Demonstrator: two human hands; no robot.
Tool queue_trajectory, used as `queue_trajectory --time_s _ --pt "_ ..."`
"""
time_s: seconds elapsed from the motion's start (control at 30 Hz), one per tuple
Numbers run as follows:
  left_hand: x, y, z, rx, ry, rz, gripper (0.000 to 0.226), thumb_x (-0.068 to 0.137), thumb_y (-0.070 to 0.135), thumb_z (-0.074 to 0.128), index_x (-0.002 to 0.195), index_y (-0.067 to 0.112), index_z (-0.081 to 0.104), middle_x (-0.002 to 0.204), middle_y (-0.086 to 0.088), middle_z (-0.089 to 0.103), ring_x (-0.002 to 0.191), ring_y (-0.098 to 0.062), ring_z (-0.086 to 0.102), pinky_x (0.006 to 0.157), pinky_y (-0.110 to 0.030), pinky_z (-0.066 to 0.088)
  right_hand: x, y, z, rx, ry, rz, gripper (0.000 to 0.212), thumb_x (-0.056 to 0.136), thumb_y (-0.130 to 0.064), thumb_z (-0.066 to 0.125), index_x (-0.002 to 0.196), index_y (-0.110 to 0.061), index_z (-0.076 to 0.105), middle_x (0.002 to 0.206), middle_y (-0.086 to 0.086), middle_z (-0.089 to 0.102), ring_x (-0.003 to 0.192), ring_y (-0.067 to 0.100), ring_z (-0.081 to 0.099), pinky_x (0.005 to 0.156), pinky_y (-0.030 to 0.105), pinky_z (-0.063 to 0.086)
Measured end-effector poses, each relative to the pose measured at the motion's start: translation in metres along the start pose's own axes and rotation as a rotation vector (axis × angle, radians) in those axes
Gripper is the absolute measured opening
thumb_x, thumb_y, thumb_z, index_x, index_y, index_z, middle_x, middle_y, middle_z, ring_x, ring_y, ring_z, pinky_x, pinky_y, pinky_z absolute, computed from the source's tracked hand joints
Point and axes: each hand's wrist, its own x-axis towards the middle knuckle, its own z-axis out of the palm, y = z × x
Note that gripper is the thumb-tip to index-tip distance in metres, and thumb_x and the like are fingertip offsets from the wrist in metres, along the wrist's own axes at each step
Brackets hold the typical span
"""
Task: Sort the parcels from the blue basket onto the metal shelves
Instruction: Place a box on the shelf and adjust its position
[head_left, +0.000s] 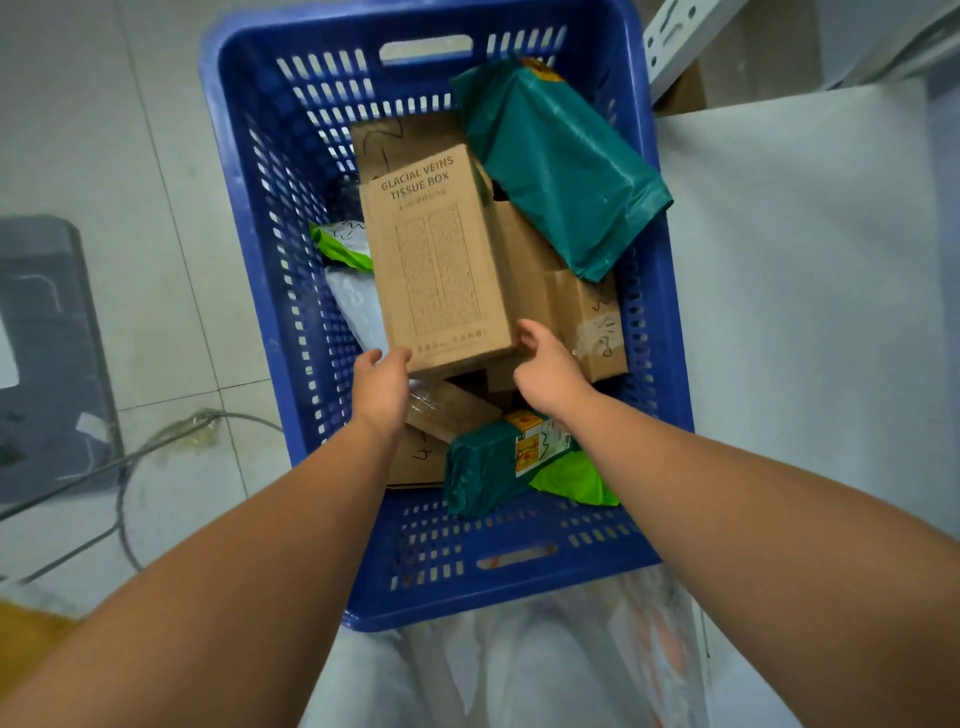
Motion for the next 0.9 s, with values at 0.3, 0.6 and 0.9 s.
queue_trajectory --time_s 0.3,0.6,0.9 --pt "-0.043 0.086 -0.006 -0.190 0.133 0.283 0.030 0.093 0.024 0.044 0.114 0.012 0.061 0.101 0.001 0.058 0.088 -0.015 0.051 0.070 -0.026 0.042 -0.022 -0.064 -0.025 -0.025 0.185 -0.277 0.053 0.093 -0.009 0.047 0.143 -0.024 0.040 0.135 0.004 0.045 0.116 0.015 0.049 0.088 0.025 0.038" --pt "-0.084 0.108 -0.017 -0.156 -0.031 0.366 0.031 0.097 0.013 0.043 0.126 0.021 0.051 0.112 0.005 0.059 0.091 -0.003 0.056 0.071 -0.019 0.047 -0.062 -0.102 -0.050 0.161 0.310 -0.328 0.041 0.093 -0.013 0.053 0.133 -0.020 0.055 0.120 -0.004 0.061 0.100 0.007 0.053 0.090 0.023 0.045" --pt "-0.124 0.113 -0.026 -0.247 0.025 0.225 0.064 0.095 0.041 0.048 0.149 0.030 0.013 0.137 -0.008 0.048 0.119 -0.025 0.051 0.097 -0.041 0.040 -0.108 -0.130 -0.081 0.292 0.239 -0.382 0.045 0.092 -0.008 0.052 0.135 -0.024 0.050 0.107 -0.016 0.054 0.100 0.008 0.051 0.088 0.026 0.047"
